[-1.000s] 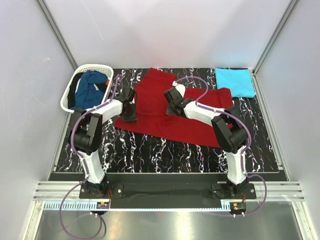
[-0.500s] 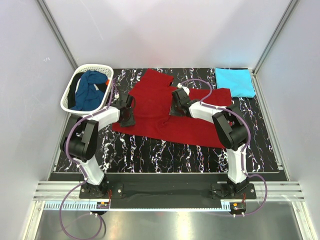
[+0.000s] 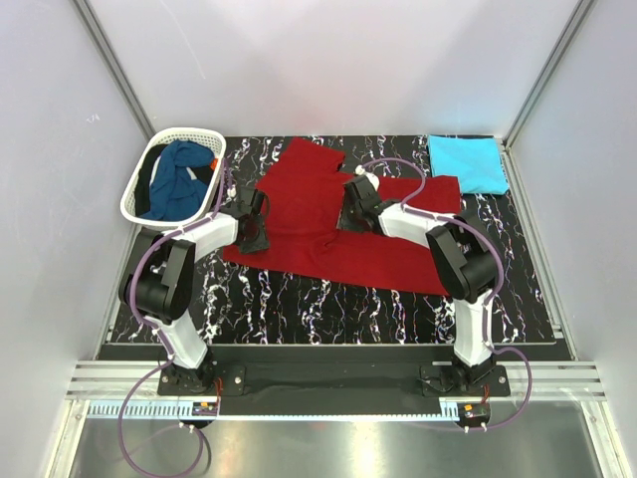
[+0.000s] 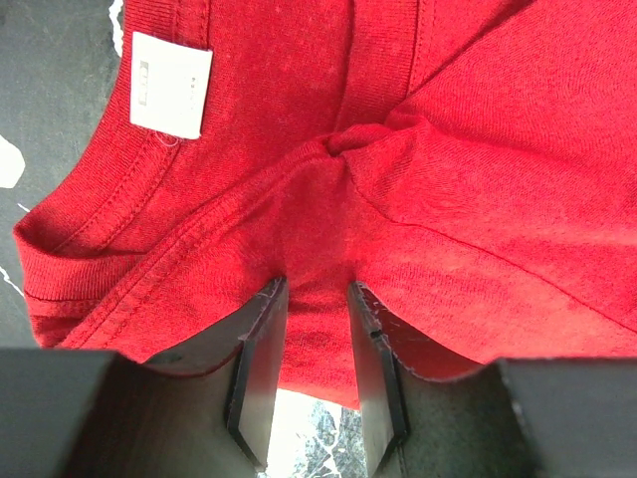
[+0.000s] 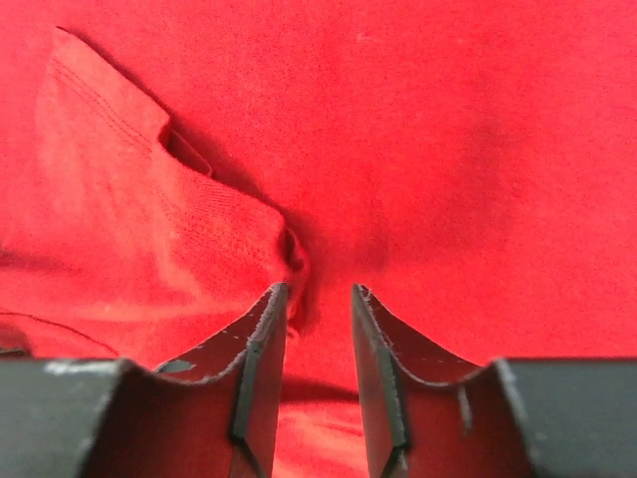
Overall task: Fold and stack the t-shirts
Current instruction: Fold the tshirt
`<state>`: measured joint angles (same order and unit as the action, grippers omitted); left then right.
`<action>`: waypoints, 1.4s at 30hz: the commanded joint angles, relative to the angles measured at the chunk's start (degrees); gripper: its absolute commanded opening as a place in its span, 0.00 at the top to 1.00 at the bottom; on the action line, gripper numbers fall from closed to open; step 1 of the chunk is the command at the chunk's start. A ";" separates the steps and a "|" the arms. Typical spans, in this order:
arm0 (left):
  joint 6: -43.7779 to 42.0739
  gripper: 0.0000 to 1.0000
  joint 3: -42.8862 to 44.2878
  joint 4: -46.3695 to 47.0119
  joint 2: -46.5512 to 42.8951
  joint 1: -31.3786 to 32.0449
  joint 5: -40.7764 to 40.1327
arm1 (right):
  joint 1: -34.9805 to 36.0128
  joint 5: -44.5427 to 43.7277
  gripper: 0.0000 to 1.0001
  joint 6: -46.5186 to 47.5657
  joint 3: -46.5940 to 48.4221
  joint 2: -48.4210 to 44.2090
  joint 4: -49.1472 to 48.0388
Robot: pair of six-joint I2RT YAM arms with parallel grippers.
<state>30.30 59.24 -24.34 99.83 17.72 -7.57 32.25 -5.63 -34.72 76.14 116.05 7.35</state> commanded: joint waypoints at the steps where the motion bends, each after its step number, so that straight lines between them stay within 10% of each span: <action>1: 0.46 0.62 -2.29 -3.96 0.01 0.13 -0.60 | 0.27 -2.63 0.60 -1.40 -1.34 -6.61 -2.25; 36: 0.90 0.61 -3.17 -3.70 -2.54 0.21 1.24 | 0.27 -1.93 0.62 -7.03 3.22 2.51 -1.64; 42: 0.63 0.60 -3.34 -3.79 -2.72 0.21 0.46 | 0.36 -3.77 0.82 -6.50 3.40 1.82 -1.38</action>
<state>30.57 57.36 -25.17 97.91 17.76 -7.05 32.25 -6.76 -41.10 77.58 118.48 6.33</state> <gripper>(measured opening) 0.389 0.206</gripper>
